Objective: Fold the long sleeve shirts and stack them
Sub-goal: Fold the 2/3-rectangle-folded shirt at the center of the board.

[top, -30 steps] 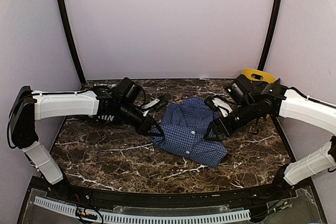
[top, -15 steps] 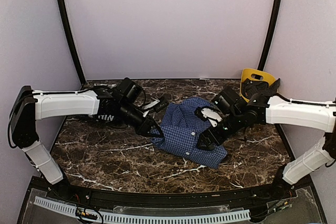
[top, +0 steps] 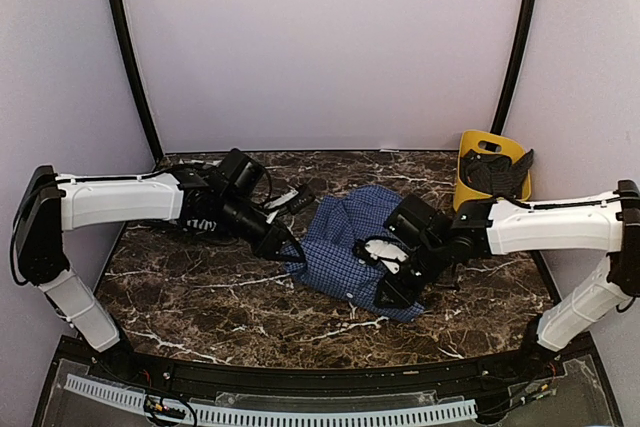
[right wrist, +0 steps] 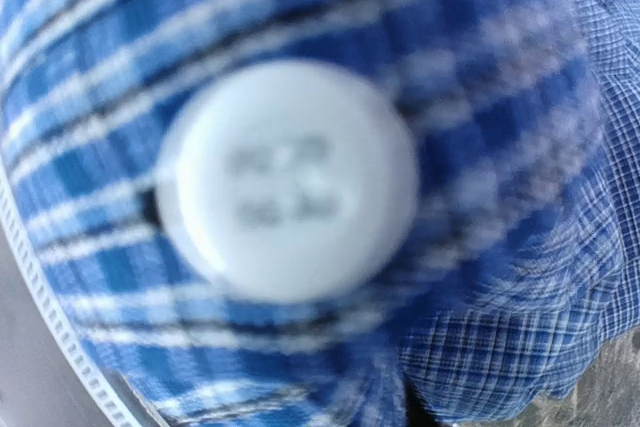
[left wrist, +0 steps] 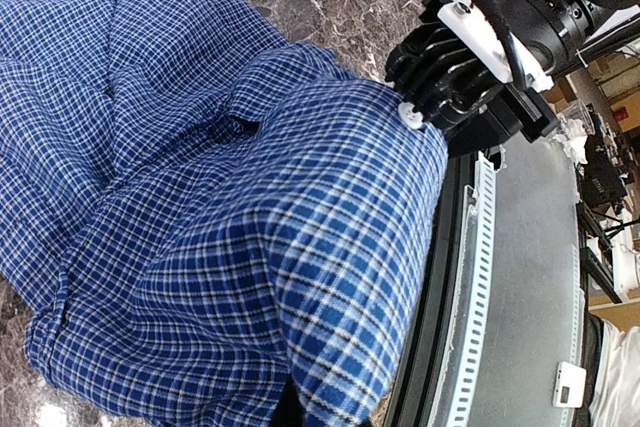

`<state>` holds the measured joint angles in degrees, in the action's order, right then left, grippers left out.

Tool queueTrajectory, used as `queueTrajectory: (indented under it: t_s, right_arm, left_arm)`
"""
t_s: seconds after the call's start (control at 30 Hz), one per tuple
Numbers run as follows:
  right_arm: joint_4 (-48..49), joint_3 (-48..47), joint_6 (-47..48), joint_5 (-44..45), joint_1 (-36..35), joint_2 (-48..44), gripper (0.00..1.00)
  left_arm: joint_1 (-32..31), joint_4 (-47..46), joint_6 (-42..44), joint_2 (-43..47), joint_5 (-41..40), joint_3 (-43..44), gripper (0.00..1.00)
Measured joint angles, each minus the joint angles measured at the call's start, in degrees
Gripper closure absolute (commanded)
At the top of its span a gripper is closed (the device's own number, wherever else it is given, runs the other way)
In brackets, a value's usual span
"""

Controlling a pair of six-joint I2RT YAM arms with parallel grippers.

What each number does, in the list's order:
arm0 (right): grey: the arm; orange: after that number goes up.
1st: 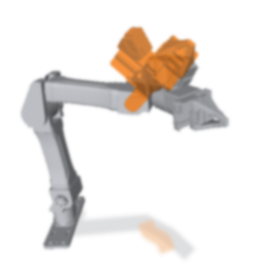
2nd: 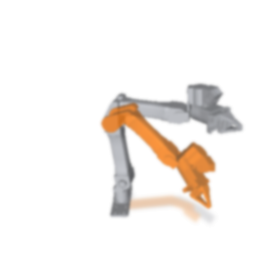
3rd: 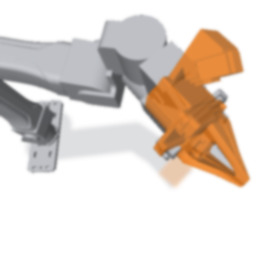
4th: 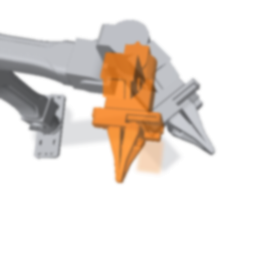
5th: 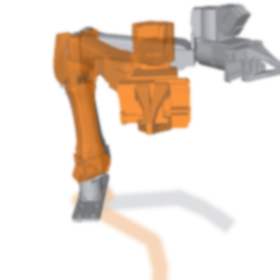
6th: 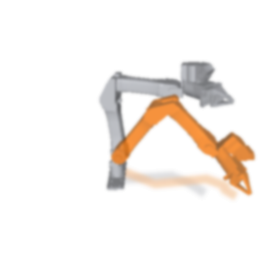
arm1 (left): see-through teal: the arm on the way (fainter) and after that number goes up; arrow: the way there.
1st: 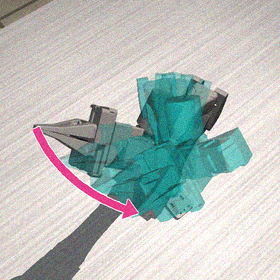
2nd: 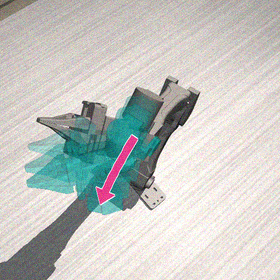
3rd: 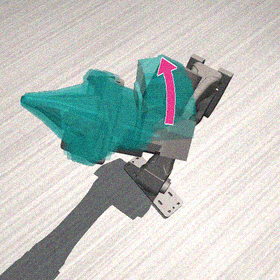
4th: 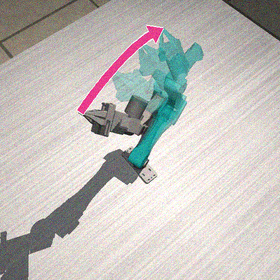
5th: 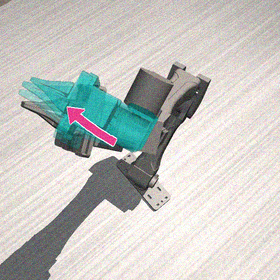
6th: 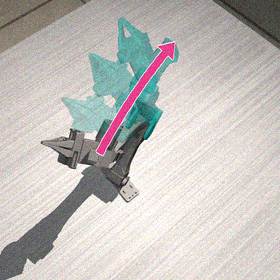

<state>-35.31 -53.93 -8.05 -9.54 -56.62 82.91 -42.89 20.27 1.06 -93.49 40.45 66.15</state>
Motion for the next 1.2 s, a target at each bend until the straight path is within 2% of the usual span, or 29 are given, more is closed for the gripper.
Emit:
queueTrajectory:
  t_s: [0.1,0.13,0.57,0.73,0.83,1.0,1.07,1.1,1.2]
  right_arm:
    - [0.1,0.0,0.3,-1.2,-2.2,-0.2,0.99]
    - [0.2,0.0,0.1,-1.7,-3.1,-0.4,1.00]
    - [8.0,-0.2,-4.3,-14.3,-14.7,-1.9,1.00]
    - [11.3,-1.2,-6.3,-20.3,-15.5,-1.8,1.00]
    - [11.1,-1.7,-7.3,-23.0,-13.4,-1.8,1.00]
    - [10.1,-0.9,-8.6,-26.8,-5.9,-1.8,1.00]
    - [10.1,0.4,-8.9,-28.2,-2.7,-1.8,1.00]
    - [10.1,1.2,-9.0,-28.7,-1.4,-1.8,1.00]
    - [10.1,3.2,-9.3,-29.9,1.8,-1.8,1.00]
  left_arm:
    - [0.0,0.0,-0.3,2.6,-0.4,-2.8,1.00]
    - [0.0,0.2,-0.5,3.7,-0.7,-3.9,1.00]
    - [-0.2,9.7,-5.1,21.5,-1.6,-12.5,1.00]
    - [-0.5,10.6,-8.3,27.2,0.0,-12.9,1.00]
    - [-0.4,10.3,-9.4,25.7,0.6,-12.3,1.00]
    - [-0.2,9.7,-9.1,17.0,0.8,-7.8,1.00]
    - [0.1,9.6,-8.7,12.9,0.9,-5.3,0.93]
    - [0.3,9.6,-8.4,10.9,0.9,-3.8,0.86]
    - [0.8,9.2,-7.3,6.1,0.8,0.6,0.76]
